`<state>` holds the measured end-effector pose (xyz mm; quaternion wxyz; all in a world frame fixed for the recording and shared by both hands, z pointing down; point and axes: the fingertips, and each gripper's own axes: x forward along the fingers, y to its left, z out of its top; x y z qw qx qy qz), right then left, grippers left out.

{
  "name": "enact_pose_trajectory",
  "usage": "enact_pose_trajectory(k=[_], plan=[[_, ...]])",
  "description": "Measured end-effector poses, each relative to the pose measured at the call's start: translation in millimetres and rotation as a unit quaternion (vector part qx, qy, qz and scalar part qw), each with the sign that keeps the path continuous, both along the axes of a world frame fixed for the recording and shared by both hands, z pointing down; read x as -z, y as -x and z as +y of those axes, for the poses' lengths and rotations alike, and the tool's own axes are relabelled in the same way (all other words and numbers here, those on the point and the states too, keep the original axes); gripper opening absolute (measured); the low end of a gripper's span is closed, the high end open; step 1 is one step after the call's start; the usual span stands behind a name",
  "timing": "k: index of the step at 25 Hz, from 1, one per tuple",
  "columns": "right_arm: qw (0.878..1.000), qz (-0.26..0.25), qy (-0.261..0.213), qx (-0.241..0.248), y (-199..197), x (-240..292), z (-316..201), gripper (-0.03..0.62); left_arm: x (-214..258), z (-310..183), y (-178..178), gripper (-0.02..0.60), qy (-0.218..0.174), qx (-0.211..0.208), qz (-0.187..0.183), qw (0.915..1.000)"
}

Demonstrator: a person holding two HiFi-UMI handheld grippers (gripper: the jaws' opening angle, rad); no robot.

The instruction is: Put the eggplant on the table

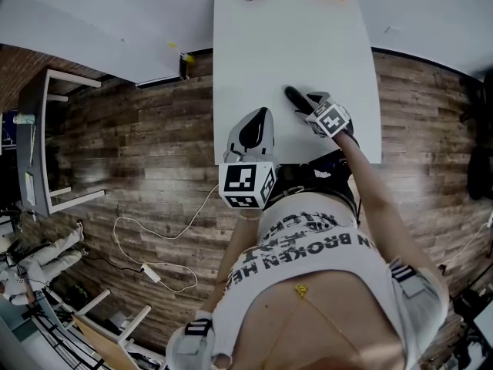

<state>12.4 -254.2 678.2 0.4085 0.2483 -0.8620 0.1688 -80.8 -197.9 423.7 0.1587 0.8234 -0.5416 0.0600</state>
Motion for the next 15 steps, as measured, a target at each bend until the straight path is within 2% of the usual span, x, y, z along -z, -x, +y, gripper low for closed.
enact_pose_trajectory(k=[15], plan=[[1.0,0.001,0.002,0.009,4.8,5.0,3.1,0.249,2.0,-1.4,3.5,0.006,0.0,0.0,0.002,1.0]])
